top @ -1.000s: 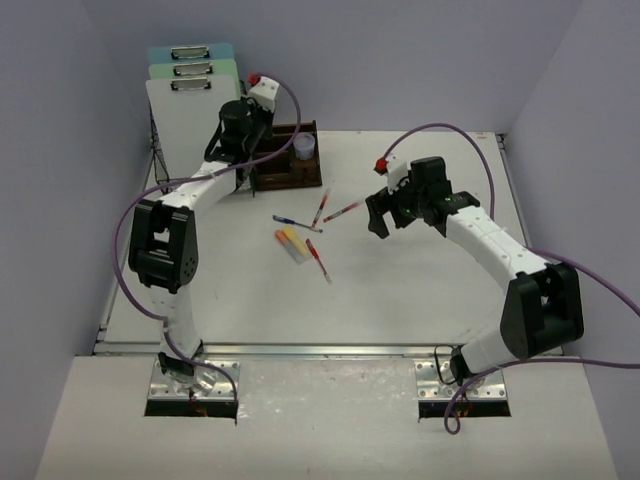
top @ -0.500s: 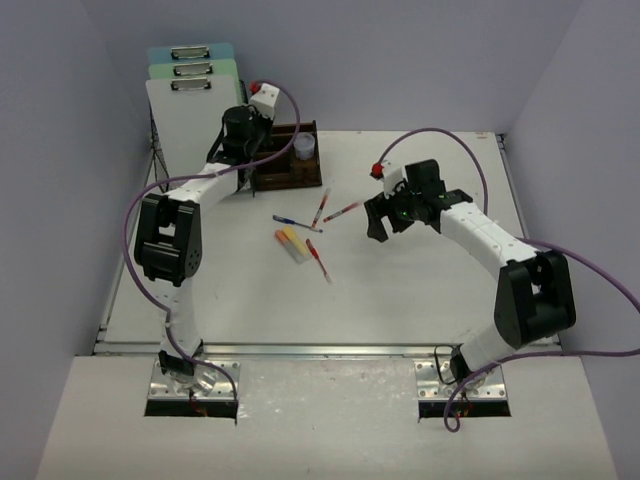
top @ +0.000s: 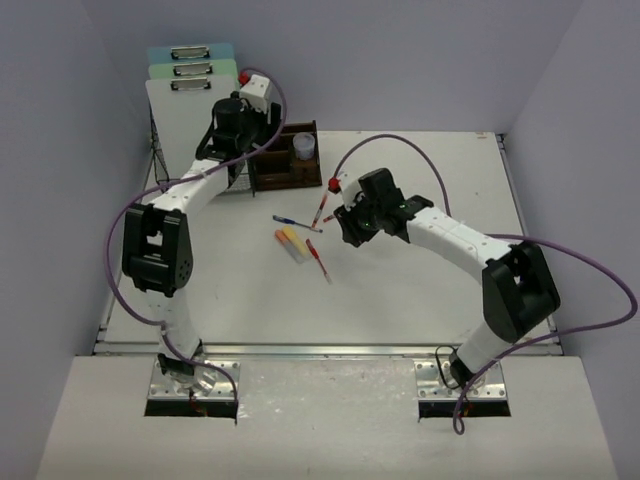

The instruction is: Organize the desk

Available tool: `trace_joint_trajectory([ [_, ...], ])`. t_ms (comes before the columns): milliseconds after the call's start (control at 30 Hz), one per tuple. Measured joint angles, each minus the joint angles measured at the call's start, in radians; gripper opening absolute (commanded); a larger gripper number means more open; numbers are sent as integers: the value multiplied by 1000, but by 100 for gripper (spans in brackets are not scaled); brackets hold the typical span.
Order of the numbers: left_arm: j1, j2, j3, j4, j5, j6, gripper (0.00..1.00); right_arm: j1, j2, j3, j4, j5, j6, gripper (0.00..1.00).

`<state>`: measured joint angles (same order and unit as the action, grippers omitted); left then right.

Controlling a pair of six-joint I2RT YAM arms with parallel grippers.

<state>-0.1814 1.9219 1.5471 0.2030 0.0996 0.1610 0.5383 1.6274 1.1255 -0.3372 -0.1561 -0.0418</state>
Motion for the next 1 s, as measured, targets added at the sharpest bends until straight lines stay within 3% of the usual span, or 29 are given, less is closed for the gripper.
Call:
trace_joint_trajectory([
  [167, 0, -202, -26, -48, 32, -43, 75, 116, 78, 35, -8, 77, 62, 35],
  [433, 0, -531, -225, -61, 43, -42, 76, 235, 291, 157, -77, 230, 131, 34],
  [833, 6, -529, -350, -140, 41, -39, 77, 277, 388, 221, -114, 297, 179, 40],
  [1000, 11, -529, -352, -138, 42, -39, 77, 298, 421, 229, -118, 302, 193, 34],
])
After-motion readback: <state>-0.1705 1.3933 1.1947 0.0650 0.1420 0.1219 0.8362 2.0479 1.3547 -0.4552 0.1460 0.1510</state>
